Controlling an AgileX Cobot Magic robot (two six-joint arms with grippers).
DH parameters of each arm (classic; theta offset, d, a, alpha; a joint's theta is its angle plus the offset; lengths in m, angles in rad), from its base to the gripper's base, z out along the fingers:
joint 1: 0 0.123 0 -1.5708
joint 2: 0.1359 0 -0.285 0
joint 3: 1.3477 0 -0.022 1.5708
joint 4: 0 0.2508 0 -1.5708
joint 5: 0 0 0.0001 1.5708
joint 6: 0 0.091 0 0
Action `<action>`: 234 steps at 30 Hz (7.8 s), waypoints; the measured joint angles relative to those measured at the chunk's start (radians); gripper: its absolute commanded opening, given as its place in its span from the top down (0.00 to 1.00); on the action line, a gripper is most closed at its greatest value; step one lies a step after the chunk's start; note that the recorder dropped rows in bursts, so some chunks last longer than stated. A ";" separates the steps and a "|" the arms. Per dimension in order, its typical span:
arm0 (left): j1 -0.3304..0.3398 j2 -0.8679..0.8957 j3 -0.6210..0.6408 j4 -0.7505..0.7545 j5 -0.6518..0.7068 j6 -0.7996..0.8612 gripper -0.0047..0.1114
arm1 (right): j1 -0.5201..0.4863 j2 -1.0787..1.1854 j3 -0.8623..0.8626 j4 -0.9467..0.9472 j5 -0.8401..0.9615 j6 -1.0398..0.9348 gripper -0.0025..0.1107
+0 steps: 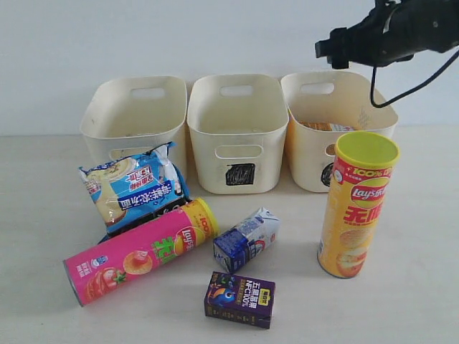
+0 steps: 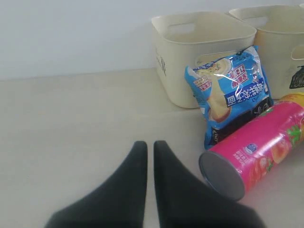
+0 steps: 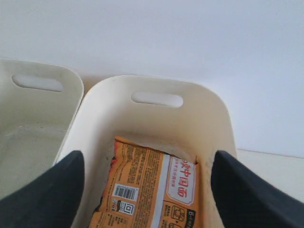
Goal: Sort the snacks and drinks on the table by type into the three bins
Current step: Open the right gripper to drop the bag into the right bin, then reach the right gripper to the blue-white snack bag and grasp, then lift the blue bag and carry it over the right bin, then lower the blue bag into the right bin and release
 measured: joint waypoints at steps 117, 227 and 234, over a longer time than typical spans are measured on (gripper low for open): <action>0.000 0.000 0.000 0.000 0.000 0.000 0.92 | 0.388 0.489 -0.307 1.180 0.378 -1.332 0.35; 0.000 0.000 0.000 0.000 0.000 0.000 0.92 | -0.065 -0.021 -0.011 0.708 0.080 -0.637 0.97; 0.000 0.000 0.000 0.000 0.000 0.000 0.92 | -0.067 0.051 -0.011 0.708 -0.016 -0.635 0.97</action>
